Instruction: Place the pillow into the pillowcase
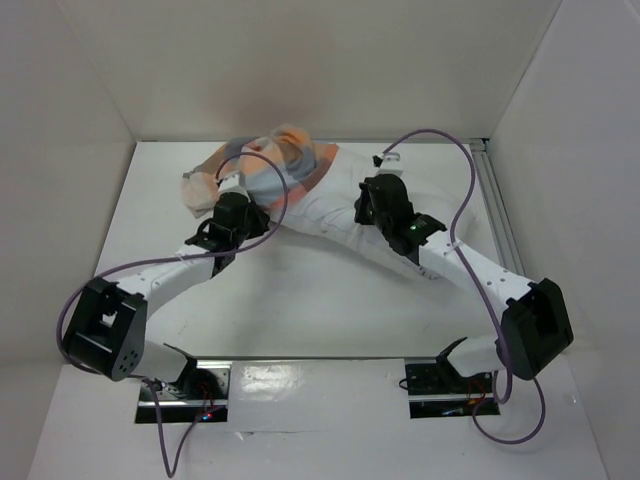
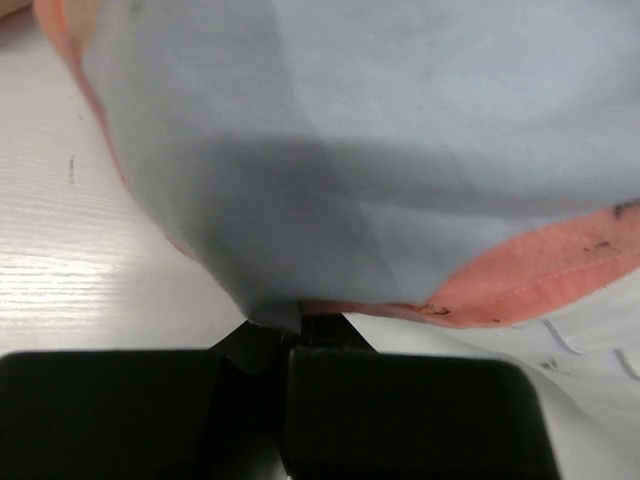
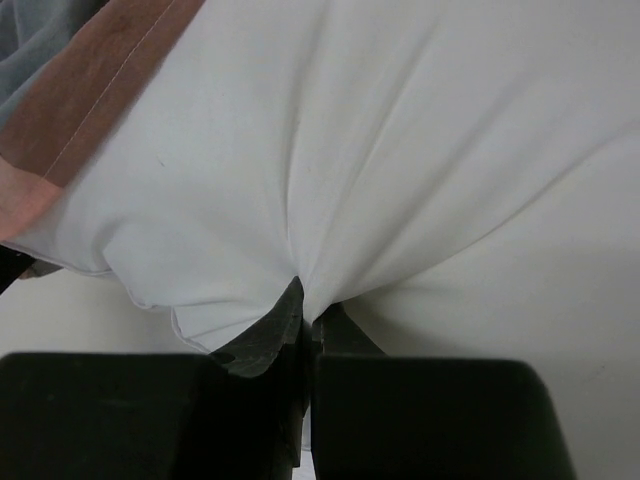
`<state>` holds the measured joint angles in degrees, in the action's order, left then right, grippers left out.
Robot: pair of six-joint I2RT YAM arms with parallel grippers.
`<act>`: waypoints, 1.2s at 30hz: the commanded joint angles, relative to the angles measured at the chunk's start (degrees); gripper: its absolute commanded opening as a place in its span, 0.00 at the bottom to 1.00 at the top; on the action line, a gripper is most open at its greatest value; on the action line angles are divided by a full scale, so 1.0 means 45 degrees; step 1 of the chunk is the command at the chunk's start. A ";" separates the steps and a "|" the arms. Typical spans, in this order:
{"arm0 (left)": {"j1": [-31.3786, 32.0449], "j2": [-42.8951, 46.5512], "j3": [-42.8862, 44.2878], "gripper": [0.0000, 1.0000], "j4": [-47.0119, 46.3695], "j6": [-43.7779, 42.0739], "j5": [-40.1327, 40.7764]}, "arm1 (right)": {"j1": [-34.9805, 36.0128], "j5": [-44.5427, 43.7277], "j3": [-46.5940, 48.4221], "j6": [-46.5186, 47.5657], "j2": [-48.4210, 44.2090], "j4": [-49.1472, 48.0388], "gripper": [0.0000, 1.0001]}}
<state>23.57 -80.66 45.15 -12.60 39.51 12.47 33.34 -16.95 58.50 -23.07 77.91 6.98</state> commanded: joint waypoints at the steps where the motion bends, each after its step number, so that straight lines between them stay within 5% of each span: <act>1: 0.0016 0.0738 0.1913 0.00 0.1370 -0.0264 -0.1829 | 0.0032 0.0427 0.1471 0.0127 0.0342 -0.1472 0.00; 9: 0.1302 -0.0509 0.6663 0.00 0.4516 -0.0869 -0.4449 | -0.0085 0.1208 0.3562 0.0439 0.2978 -0.2039 0.00; 15: 0.2086 -0.0923 0.7390 0.00 0.4558 -0.0441 -0.6830 | -0.0085 0.1034 0.3541 -0.0205 0.3742 -0.2549 0.00; 28: 0.2085 0.0772 1.0436 0.00 0.7409 -0.1476 -0.7047 | 0.0635 0.0194 0.2527 0.0653 -0.1880 -0.0772 0.00; 36: 0.2203 0.1756 1.2483 0.00 0.9516 -0.1473 -0.7341 | 0.0813 -0.0060 0.5707 0.0263 -0.2806 0.3460 0.00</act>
<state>32.67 -73.06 95.55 31.48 34.24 -18.13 35.86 -18.48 75.53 -20.38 66.37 23.70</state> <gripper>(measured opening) 0.042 0.031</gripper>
